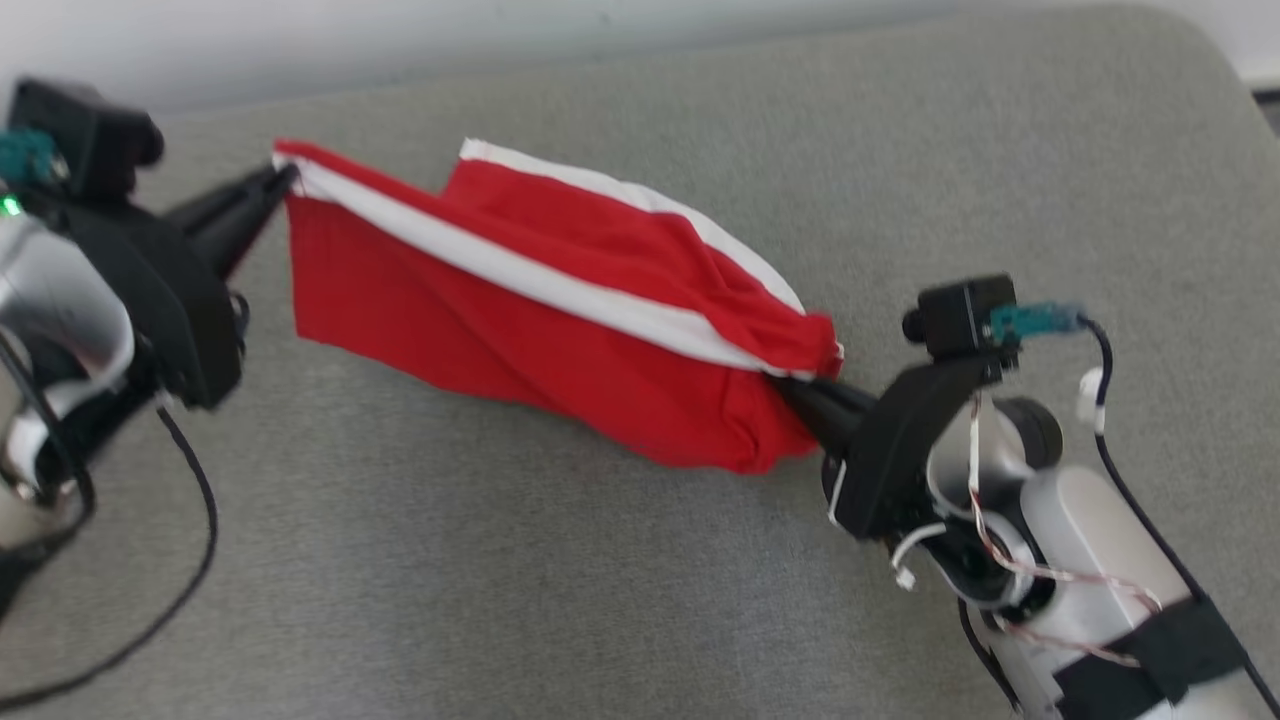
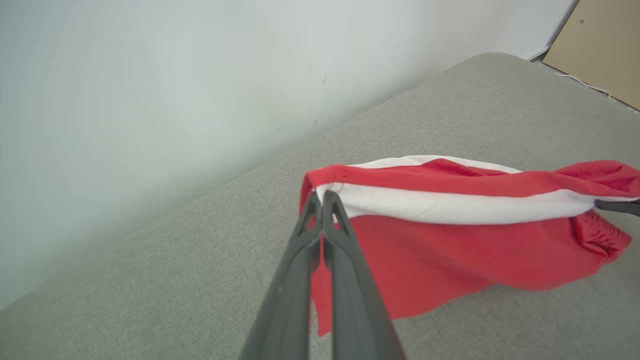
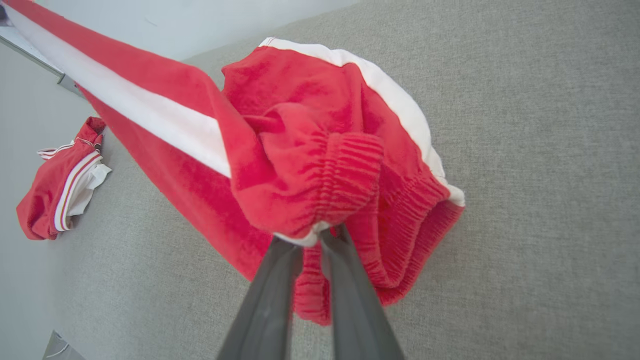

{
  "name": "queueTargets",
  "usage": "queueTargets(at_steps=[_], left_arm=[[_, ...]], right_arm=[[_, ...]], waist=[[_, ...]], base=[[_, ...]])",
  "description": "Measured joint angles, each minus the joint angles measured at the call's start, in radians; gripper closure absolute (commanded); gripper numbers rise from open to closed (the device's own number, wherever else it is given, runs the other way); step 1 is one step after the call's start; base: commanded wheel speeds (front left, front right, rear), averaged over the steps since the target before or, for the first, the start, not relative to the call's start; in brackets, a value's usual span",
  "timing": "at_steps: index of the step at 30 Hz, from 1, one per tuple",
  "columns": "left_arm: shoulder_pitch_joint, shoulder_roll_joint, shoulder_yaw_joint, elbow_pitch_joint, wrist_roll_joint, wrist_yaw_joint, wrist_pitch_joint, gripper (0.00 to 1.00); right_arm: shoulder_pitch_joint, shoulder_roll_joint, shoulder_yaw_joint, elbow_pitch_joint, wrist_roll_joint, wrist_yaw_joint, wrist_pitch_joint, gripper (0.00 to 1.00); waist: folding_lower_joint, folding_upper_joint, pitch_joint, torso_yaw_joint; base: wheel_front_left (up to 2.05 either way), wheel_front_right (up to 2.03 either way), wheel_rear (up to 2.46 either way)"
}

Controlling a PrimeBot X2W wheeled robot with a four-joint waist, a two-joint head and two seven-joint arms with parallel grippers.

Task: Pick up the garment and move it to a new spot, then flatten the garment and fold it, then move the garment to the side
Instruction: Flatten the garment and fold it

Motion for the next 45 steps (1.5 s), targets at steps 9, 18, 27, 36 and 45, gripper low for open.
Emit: queueTargets(at_steps=[9,18,27,36,45], left_arm=[[-0.183,0.017,-0.1,0.107,-0.059,0.0,0.008,1.0],[-0.304,0.02,-0.201,0.178,-0.075,0.0,-0.028,1.0],[-0.383,0.015,-0.296,0.269,-0.089,0.0,-0.117,0.62],[-0.389,0.006,-0.363,0.367,-0.123,-0.007,-0.26,0.0],[-0.347,0.005,-0.395,0.407,-0.19,-0.007,-0.418,0.0]], right_arm=[[-0.137,0.034,-0.005,0.084,0.012,-0.018,-0.001,1.0],[-0.218,0.051,0.01,0.134,0.015,-0.026,-0.042,1.0],[-0.28,0.06,0.04,0.183,0.018,-0.026,-0.105,0.89],[-0.292,0.061,0.044,0.225,0.038,-0.016,-0.191,0.0],[-0.242,0.057,0.045,0.222,0.027,0.011,-0.267,0.0]], waist=[[0.0,0.0001,0.109,-0.056],[-0.0001,0.0001,0.18,-0.104],[-0.0001,0.0,0.229,-0.133],[-0.0003,0.0,0.214,-0.129],[-0.0003,-0.0001,0.156,-0.11]], base=[[0.0,0.0,0.0],[0.0,0.0,0.0],[0.0,0.0,0.0],[0.0,0.0,0.0],[0.0,0.0,0.0]])
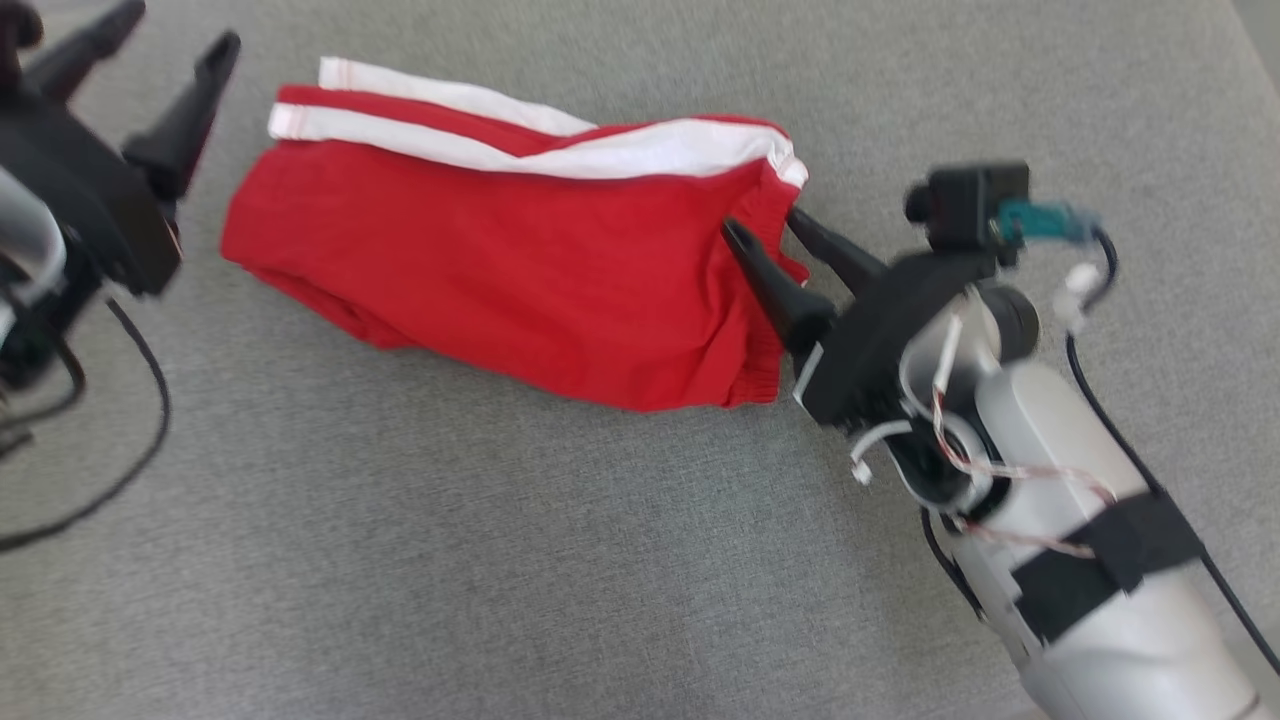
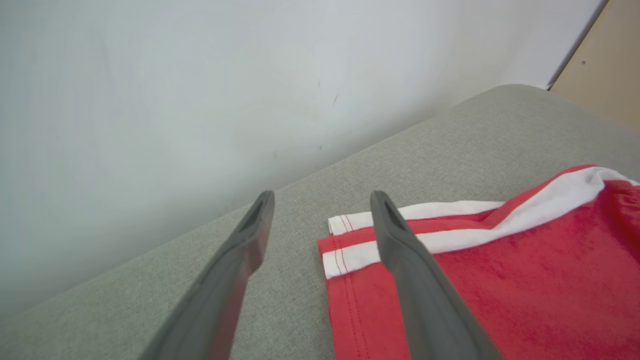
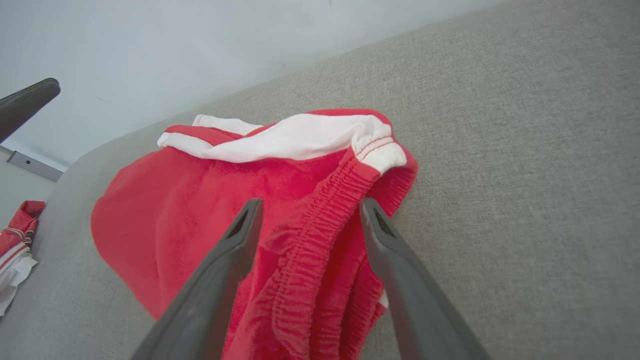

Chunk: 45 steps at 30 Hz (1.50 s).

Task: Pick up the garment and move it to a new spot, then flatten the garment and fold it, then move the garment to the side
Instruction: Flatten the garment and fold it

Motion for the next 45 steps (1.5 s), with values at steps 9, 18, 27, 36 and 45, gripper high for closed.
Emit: queueTargets(at_steps=[9,18,27,36,45], left_arm=[[0.186,-0.006,0.0,-0.019,-0.071,0.0,-0.135,0.0],[0.281,-0.023,-0.008,-0.044,-0.132,0.0,-0.165,0.0],[0.288,-0.068,-0.021,-0.036,-0.142,0.0,-0.173,0.0],[0.269,-0.091,-0.032,0.05,-0.157,0.0,-0.144,0.0],[0.254,-0.132,-0.029,0.116,-0.229,0.0,-0.086,0.0]], right_arm=[[0.17,-0.077,-0.017,-0.079,-0.055,-0.015,-0.065,0.0],[0.261,-0.074,-0.019,-0.142,-0.054,-0.039,-0.087,0.0],[0.268,-0.064,-0.004,-0.17,-0.094,-0.068,-0.103,0.0],[0.274,-0.055,0.017,-0.178,-0.131,-0.09,-0.104,0.0],[0.272,-0.033,0.029,-0.158,-0.154,-0.099,-0.103,0.0]], waist=[[-0.0002,-0.0002,-0.071,0.033],[-0.0001,-0.0002,-0.086,0.057],[0.0,-0.0001,-0.056,0.049],[0.0001,-0.0001,-0.028,0.03],[0.0,-0.0002,0.001,0.026]], base=[[0.0,0.0,0.0],[0.0,0.0,0.0],[0.0,0.0,0.0],[0.0,0.0,0.0],[0.0,0.0,0.0]])
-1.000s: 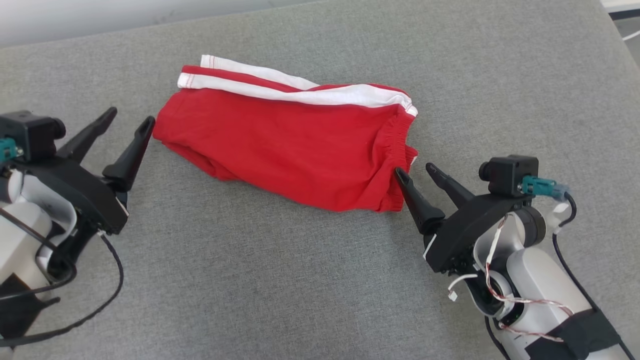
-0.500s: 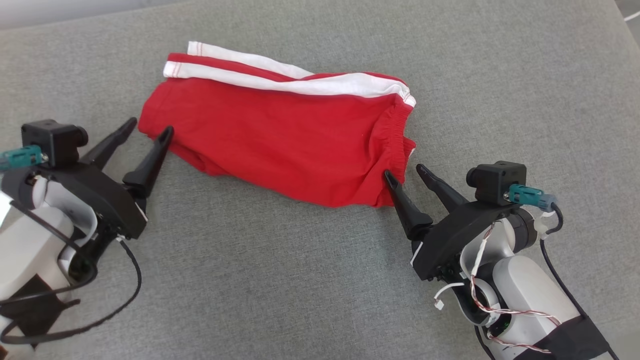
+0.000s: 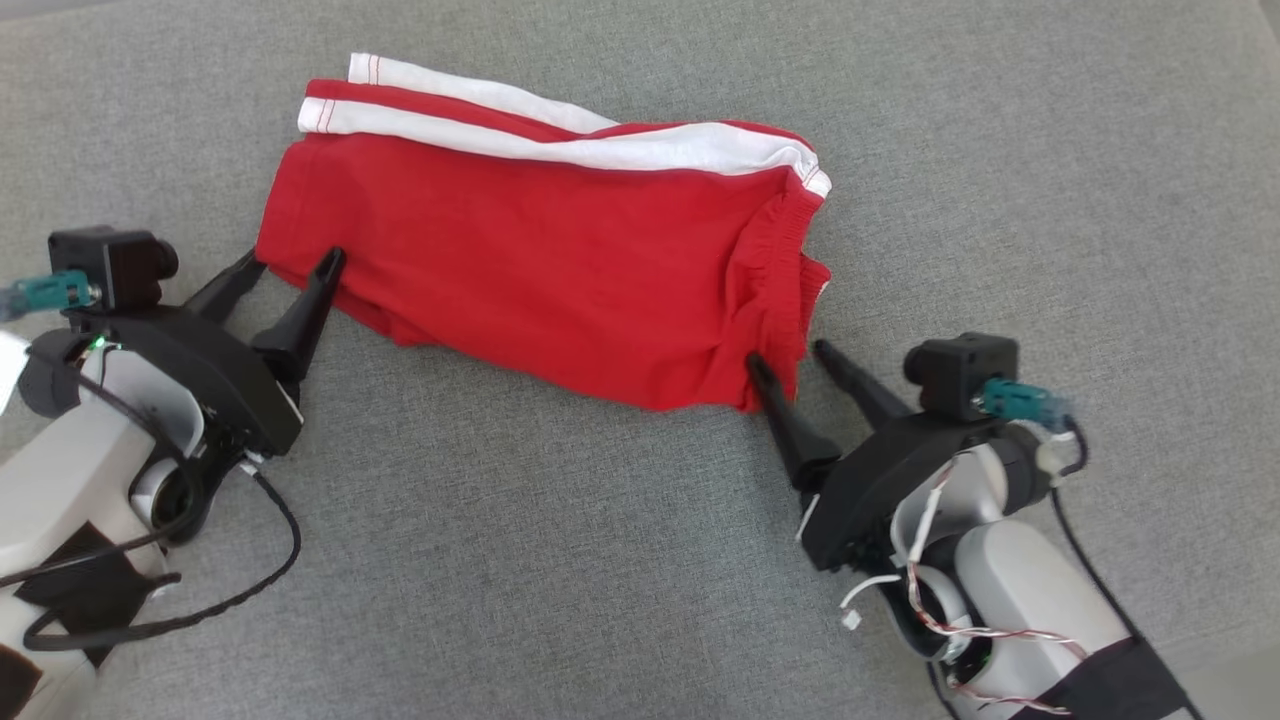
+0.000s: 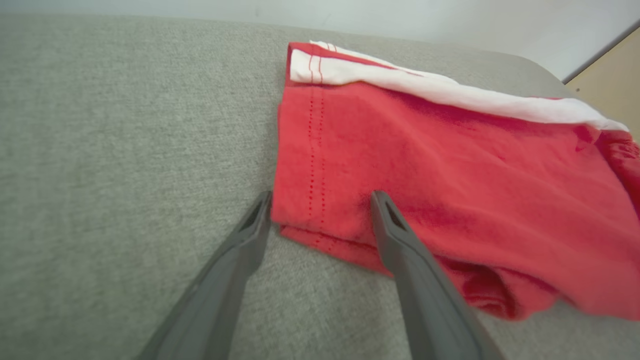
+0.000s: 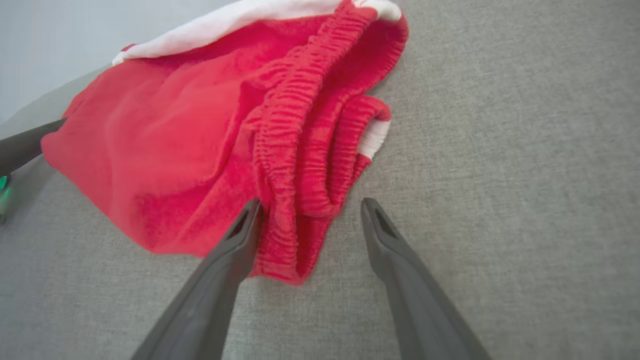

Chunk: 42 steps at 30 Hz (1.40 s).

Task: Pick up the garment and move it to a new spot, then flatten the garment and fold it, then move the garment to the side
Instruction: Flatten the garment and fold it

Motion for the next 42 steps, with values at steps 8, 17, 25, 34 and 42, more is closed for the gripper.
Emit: queueTargets(at_steps=[8,17,25,34,42], left_arm=[[-0.019,-0.011,-0.029,0.002,-0.036,0.004,0.057,1.0],[0.022,-0.043,-0.047,0.004,-0.075,0.0,0.036,1.0],[0.113,-0.072,-0.085,0.023,-0.073,0.0,-0.011,1.0],[0.214,-0.117,-0.149,0.072,-0.009,0.023,-0.052,1.0],[0.283,-0.154,-0.155,0.088,-0.004,0.056,-0.07,1.0]], right_arm=[[-0.017,0.016,0.018,0.048,-0.004,-0.004,-0.001,1.0],[-0.015,-0.013,0.007,0.109,0.016,0.035,-0.007,1.0],[0.037,-0.08,0.005,0.161,0.054,0.112,0.011,1.0],[0.133,-0.124,0.004,0.206,0.1,0.169,0.035,1.0],[0.195,-0.139,0.005,0.223,0.122,0.183,0.046,1.0]], waist=[[0.0,0.0001,0.002,0.009],[0.0001,0.0002,-0.05,0.031],[0.0,0.0002,-0.127,0.053],[-0.0001,0.0001,-0.24,0.101],[-0.0001,0.0001,-0.312,0.151]], base=[[0.0,0.0,0.0],[0.0,0.0,0.0],[0.0,0.0,0.0],[0.0,0.0,0.0],[0.0,0.0,0.0]])
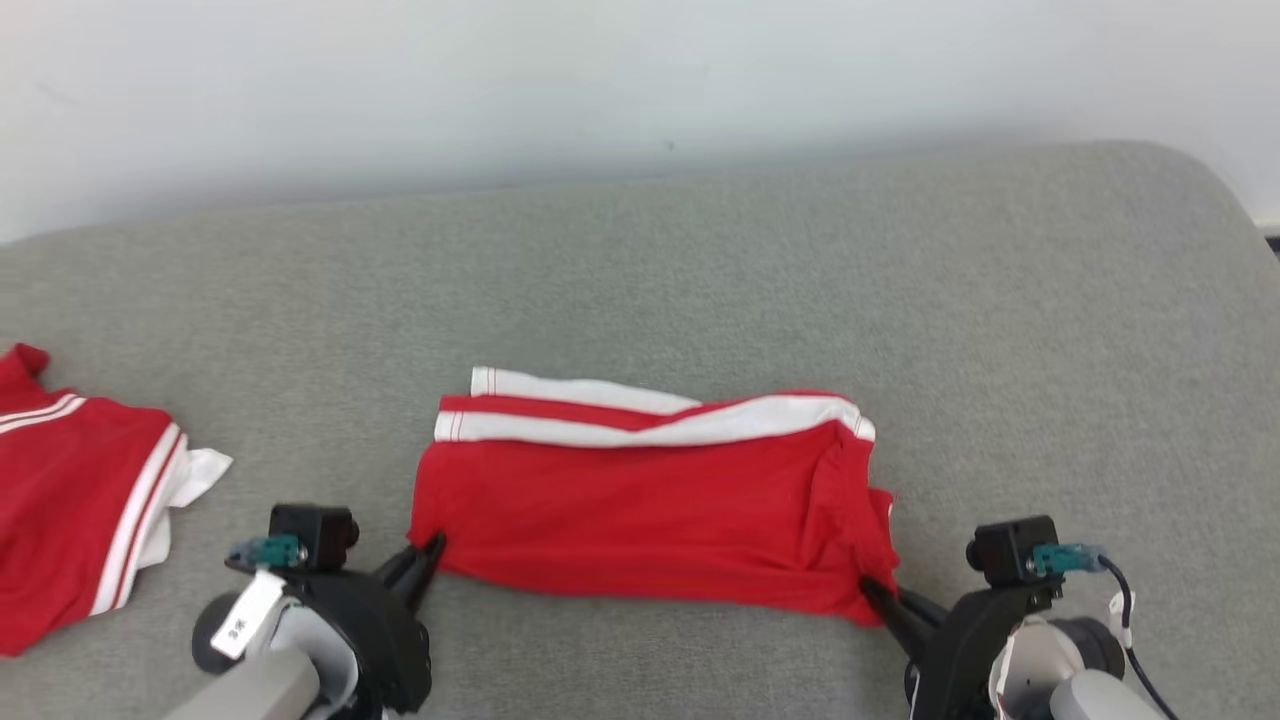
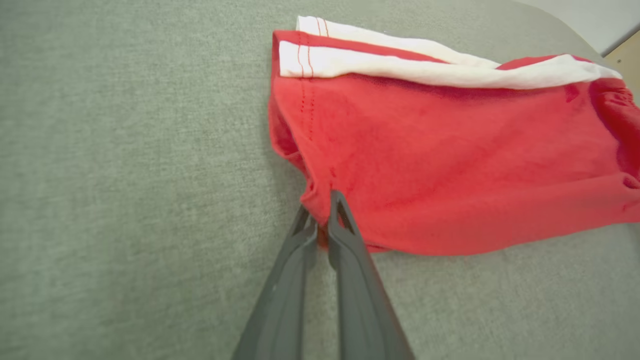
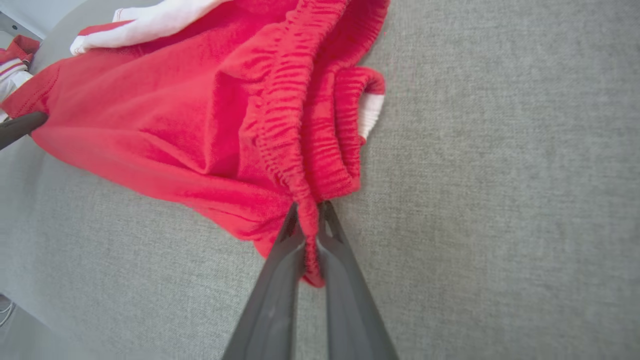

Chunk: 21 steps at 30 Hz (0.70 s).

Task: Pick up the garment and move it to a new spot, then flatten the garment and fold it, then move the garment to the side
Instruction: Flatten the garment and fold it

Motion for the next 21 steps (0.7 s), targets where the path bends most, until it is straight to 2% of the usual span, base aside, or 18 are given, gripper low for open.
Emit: queueTargets(at_steps=[11,21], left_arm=[[0.095,-0.028,-0.007,0.002,0.0,0.037,-0.014,1.0],[0.139,-0.016,-0.006,-0.015,-0.002,0.054,-0.017,1.0]], right_arm=[[0.112,-0.012,0.021,0.009,0.042,0.013,0.039,1.0],[0.127,-0.026,0.041,-0.007,0.049,0.02,0.088,1.0]], waist=[[0.0,0.0,-0.101,0.091],[0.0001,-0.0001,-0.146,0.164]], base=[[0.0,0.0,0.0],[0.0,0.0,0.0]])
